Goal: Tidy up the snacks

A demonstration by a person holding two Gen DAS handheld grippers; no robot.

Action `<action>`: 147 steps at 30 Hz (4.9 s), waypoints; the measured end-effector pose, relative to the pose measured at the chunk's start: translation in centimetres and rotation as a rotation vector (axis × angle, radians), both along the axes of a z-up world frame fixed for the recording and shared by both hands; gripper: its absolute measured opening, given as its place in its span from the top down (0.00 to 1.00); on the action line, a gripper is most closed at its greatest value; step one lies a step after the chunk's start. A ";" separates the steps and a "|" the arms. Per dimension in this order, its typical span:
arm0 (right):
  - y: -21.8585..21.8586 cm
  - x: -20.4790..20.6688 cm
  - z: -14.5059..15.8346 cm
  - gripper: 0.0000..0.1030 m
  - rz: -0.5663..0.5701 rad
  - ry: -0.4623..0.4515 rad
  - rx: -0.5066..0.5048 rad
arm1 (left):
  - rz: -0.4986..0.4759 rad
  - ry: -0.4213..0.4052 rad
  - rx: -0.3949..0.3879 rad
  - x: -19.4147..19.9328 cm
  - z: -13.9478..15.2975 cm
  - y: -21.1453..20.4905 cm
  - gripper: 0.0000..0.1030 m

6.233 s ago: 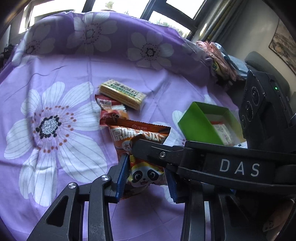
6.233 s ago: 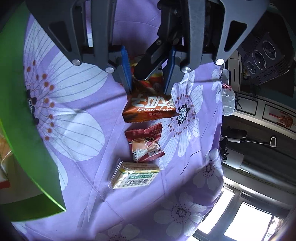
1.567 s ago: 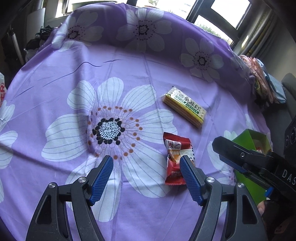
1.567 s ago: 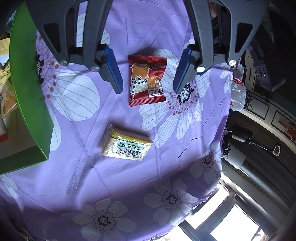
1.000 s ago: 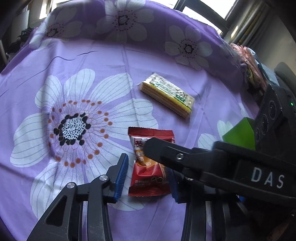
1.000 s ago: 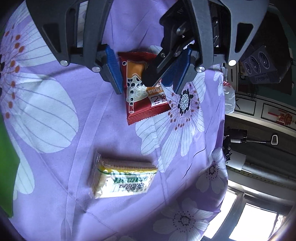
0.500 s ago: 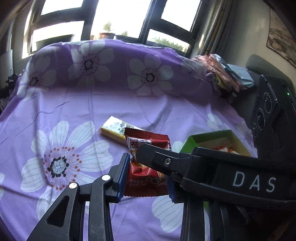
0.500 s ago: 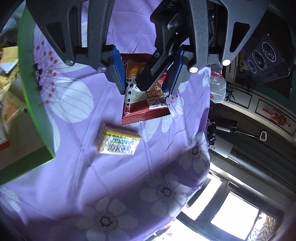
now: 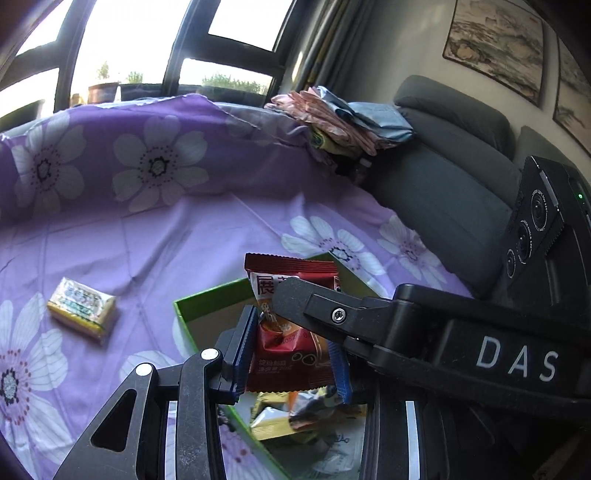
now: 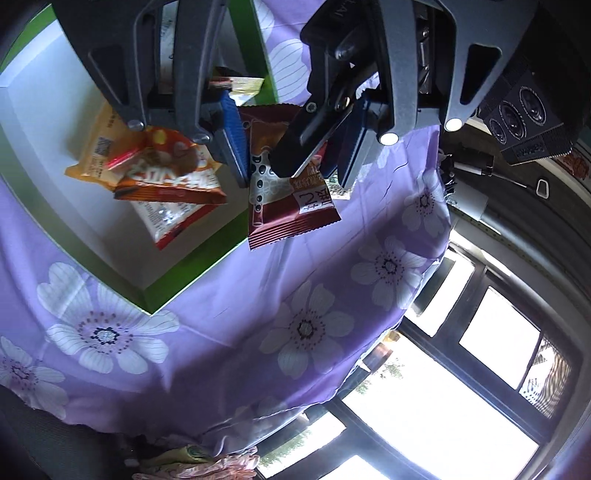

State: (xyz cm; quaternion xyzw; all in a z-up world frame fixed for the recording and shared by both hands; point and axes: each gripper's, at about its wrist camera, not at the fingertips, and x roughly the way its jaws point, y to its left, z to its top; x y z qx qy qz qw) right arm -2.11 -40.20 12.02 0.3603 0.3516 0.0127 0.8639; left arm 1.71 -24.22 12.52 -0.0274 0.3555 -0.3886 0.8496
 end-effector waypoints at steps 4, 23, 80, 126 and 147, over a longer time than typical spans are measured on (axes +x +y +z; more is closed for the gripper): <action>-1.2 -0.7 -0.5 0.48 -0.095 0.061 -0.055 | -0.046 0.070 -0.015 -0.5 -0.9 -1.5 0.65; 1.3 -0.5 1.5 0.23 -0.096 -0.023 -0.172 | 0.296 0.045 0.064 -0.7 0.0 13.1 0.42; 21.0 20.7 -8.8 0.48 0.596 0.323 -0.499 | 0.648 0.327 0.128 4.0 -6.7 27.1 0.25; 0.3 -2.7 0.8 0.47 -0.104 -0.052 -0.037 | -0.042 -0.008 0.097 -3.5 1.1 0.0 0.54; -3.3 -5.2 0.1 0.14 -0.238 0.035 -0.073 | 0.057 0.011 0.197 -4.0 0.6 -0.1 0.21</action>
